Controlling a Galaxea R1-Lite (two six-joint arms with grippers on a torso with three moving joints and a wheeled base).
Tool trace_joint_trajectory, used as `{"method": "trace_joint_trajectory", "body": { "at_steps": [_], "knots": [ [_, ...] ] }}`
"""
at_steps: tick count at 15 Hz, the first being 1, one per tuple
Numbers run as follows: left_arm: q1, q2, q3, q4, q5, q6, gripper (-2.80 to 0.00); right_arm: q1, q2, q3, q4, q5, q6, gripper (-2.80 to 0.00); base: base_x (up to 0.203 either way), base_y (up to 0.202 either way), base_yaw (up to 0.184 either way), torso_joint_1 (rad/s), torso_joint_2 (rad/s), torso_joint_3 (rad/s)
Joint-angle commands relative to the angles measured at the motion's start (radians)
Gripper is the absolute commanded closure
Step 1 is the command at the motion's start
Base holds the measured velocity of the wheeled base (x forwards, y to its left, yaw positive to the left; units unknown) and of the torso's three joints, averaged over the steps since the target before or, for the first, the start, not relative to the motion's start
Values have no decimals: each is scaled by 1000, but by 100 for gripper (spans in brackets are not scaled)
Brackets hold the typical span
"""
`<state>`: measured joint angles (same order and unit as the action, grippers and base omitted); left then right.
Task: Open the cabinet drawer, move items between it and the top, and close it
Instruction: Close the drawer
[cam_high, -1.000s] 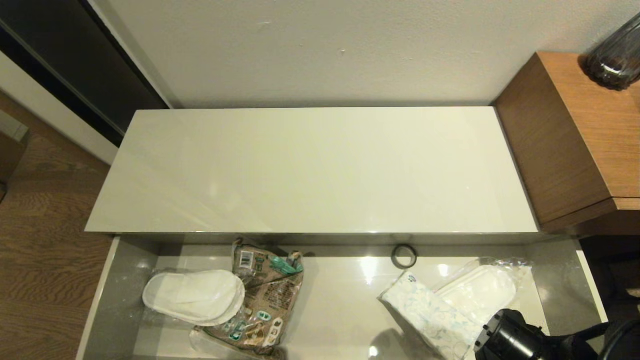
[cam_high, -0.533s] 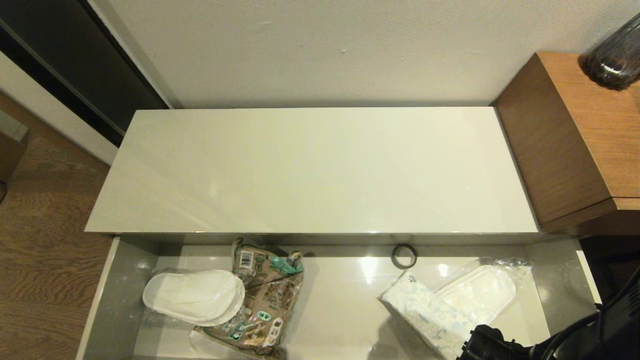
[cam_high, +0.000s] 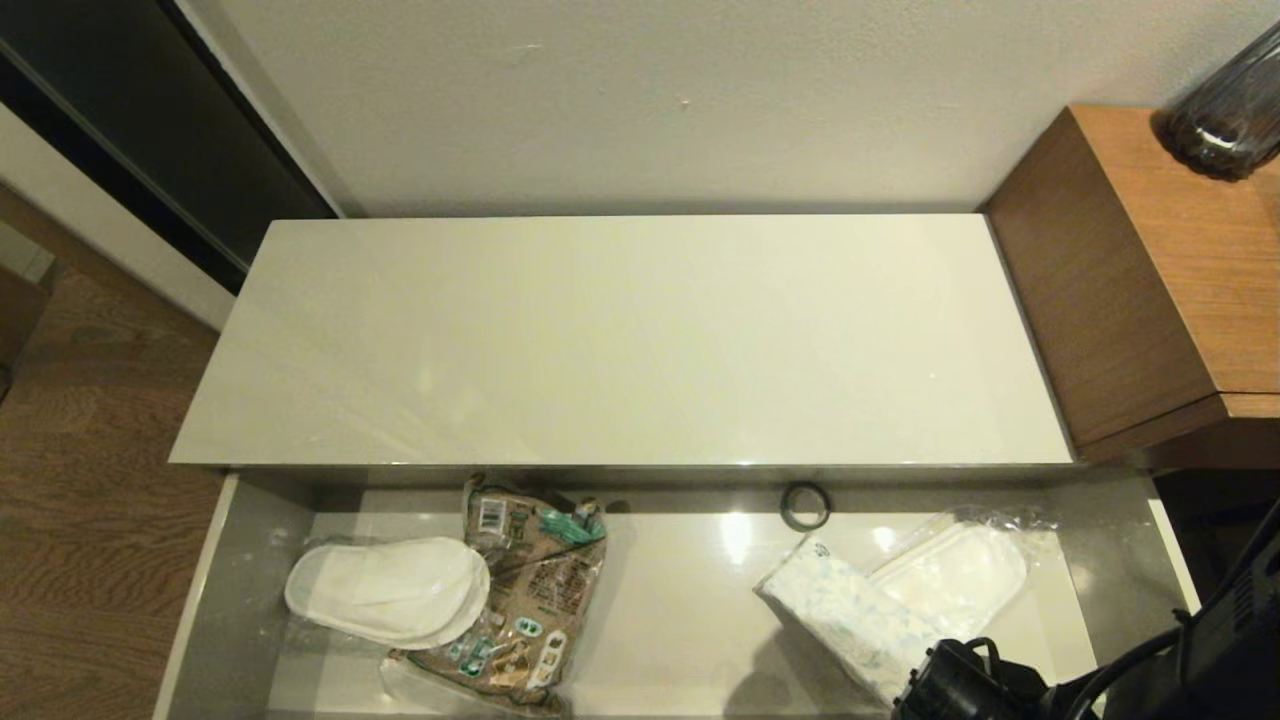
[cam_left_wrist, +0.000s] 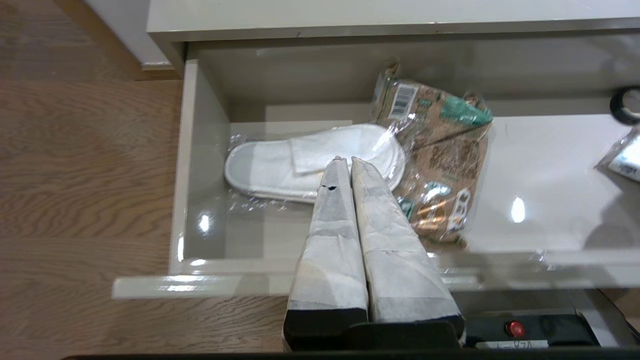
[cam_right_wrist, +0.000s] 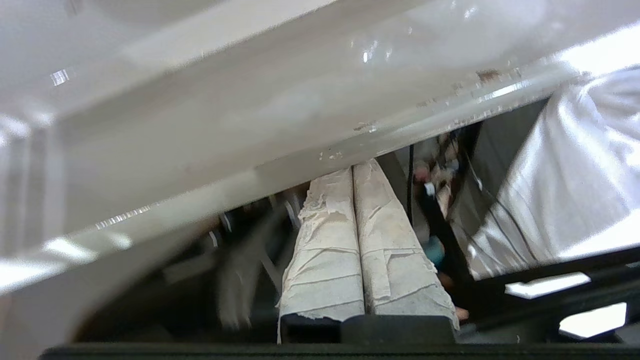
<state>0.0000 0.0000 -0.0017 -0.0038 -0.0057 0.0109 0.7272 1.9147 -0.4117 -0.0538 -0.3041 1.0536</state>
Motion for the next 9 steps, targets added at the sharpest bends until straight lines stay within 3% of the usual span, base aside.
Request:
{"method": "trace_joint_trajectory", "body": {
  "at_steps": [1,6,9],
  "knots": [
    [0,0,0,-1,0,0,0,-47,-56,-60,-23,-31,-6,0,0,0,0,0,0,0],
    [0,0,0,-1,0,0,0,-265,-132,-327,99,-31,-156,0,0,0,0,0,0,0],
    [0,0,0,-1,0,0,0,-302,-200,-391,184,-29,-186,0,0,0,0,0,0,0]
  ]
}}
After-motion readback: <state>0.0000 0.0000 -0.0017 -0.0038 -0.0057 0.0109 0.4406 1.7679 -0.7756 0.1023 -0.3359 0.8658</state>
